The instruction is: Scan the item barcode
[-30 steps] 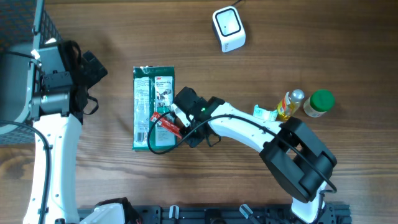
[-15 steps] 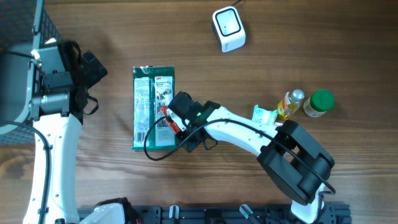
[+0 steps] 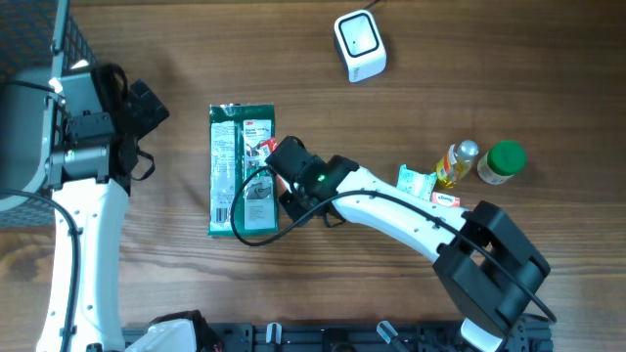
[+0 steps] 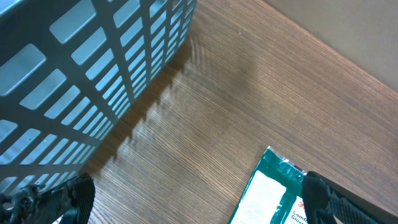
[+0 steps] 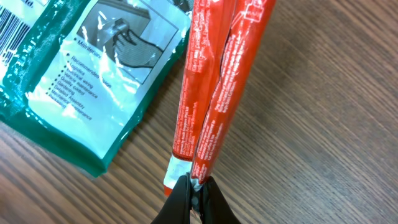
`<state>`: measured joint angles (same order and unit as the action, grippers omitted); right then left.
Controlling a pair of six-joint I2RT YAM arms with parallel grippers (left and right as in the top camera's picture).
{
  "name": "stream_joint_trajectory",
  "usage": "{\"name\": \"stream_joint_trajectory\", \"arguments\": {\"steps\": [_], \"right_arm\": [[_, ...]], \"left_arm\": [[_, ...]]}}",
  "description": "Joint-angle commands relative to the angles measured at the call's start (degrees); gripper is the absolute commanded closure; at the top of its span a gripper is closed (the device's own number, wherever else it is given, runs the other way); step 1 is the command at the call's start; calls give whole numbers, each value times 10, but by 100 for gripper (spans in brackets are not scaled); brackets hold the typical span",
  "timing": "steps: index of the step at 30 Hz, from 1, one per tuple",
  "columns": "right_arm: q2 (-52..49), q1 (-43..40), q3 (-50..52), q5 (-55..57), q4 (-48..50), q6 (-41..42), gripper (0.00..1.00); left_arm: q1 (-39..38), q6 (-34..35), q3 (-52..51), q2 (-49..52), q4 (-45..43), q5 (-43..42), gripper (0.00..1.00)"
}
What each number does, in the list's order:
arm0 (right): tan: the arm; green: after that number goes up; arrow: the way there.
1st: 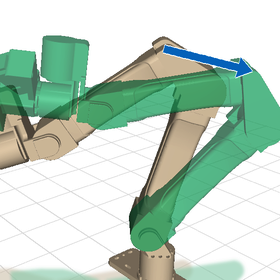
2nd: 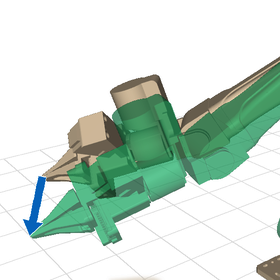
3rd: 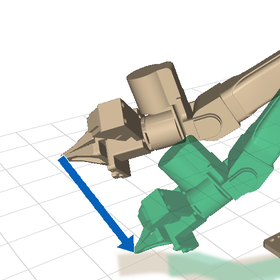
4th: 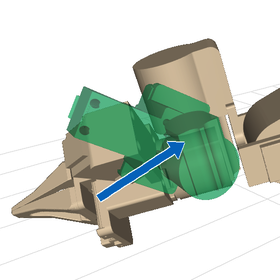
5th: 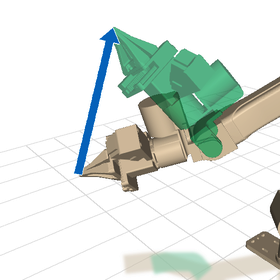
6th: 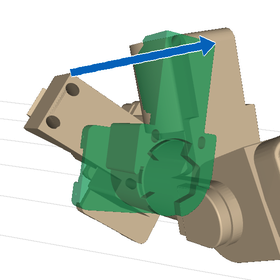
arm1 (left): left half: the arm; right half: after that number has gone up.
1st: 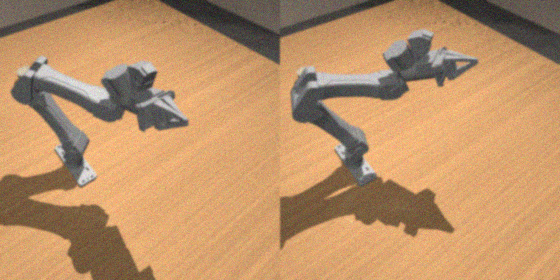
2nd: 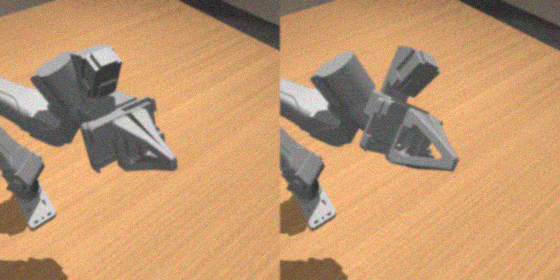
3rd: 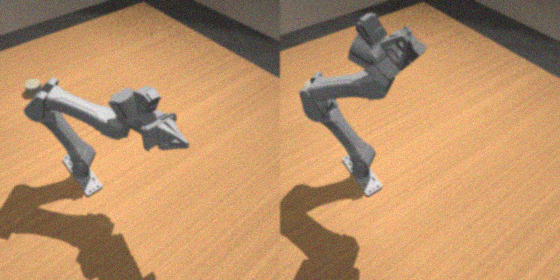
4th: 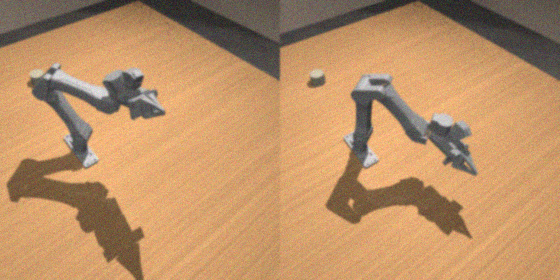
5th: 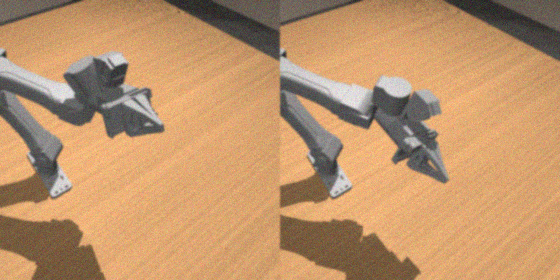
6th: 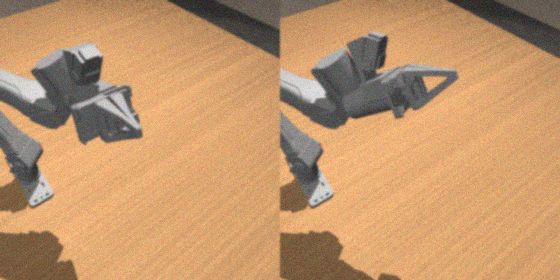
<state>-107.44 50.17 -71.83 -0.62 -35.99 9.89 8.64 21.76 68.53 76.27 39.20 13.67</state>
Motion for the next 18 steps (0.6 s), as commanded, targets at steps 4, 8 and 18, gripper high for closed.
{"name": "stream_joint_trajectory", "arguments": {"steps": [4, 8, 18], "right_arm": [[10, 1, -10, 7, 1, 12, 96], [11, -4, -16, 10, -7, 11, 96], [37, -9, -186, 134, -214, -170, 96]], "left_arm": [[2, -5, 2, 0, -2, 3, 0], [2, -5, 2, 0, -2, 3, 0], [2, -5, 2, 0, -2, 3, 0]]}}
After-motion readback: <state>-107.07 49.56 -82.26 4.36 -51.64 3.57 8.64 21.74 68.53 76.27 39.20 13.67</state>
